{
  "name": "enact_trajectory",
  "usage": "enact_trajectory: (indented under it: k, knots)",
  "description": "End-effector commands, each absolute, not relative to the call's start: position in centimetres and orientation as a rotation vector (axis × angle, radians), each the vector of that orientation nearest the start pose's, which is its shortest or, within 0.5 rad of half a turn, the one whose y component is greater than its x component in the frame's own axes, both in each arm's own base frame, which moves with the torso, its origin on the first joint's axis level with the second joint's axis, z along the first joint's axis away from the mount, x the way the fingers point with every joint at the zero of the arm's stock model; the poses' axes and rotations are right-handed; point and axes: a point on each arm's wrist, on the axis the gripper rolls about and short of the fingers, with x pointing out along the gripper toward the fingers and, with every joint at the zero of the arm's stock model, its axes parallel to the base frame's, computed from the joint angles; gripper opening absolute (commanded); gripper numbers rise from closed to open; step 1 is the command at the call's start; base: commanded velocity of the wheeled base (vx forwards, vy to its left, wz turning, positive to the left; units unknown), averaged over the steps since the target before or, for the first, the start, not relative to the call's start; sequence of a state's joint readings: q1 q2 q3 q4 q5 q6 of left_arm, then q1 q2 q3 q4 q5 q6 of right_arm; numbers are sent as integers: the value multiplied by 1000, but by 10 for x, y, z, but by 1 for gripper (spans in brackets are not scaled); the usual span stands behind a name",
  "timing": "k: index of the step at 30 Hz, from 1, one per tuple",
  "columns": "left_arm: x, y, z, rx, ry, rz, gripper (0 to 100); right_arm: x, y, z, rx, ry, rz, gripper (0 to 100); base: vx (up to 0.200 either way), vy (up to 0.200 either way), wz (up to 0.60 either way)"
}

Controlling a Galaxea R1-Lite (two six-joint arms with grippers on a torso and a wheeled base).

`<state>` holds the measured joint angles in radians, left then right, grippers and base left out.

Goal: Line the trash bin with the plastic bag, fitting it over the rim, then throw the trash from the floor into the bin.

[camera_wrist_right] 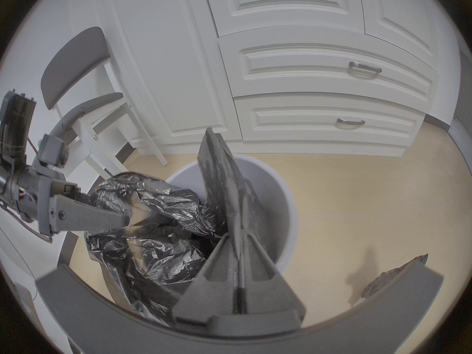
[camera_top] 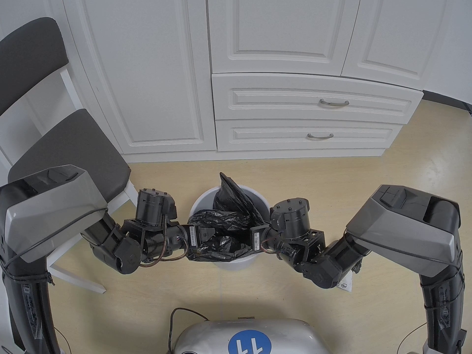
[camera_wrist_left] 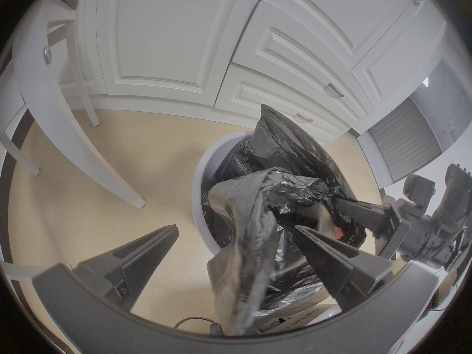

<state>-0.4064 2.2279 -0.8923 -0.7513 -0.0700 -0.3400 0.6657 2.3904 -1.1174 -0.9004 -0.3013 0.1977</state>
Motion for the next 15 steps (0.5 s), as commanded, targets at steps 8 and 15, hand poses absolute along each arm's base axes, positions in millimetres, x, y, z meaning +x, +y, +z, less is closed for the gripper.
enact_trajectory:
  k: [8, 15]
  knots:
    - [354, -144, 22, -222, 670, -323, 100, 319, 236, 32, -44, 396, 172, 0, 0, 0, 0]
    - [357, -139, 21, -214, 675, -300, 100, 303, 238, 10, -53, 383, 43, 0, 0, 0, 0]
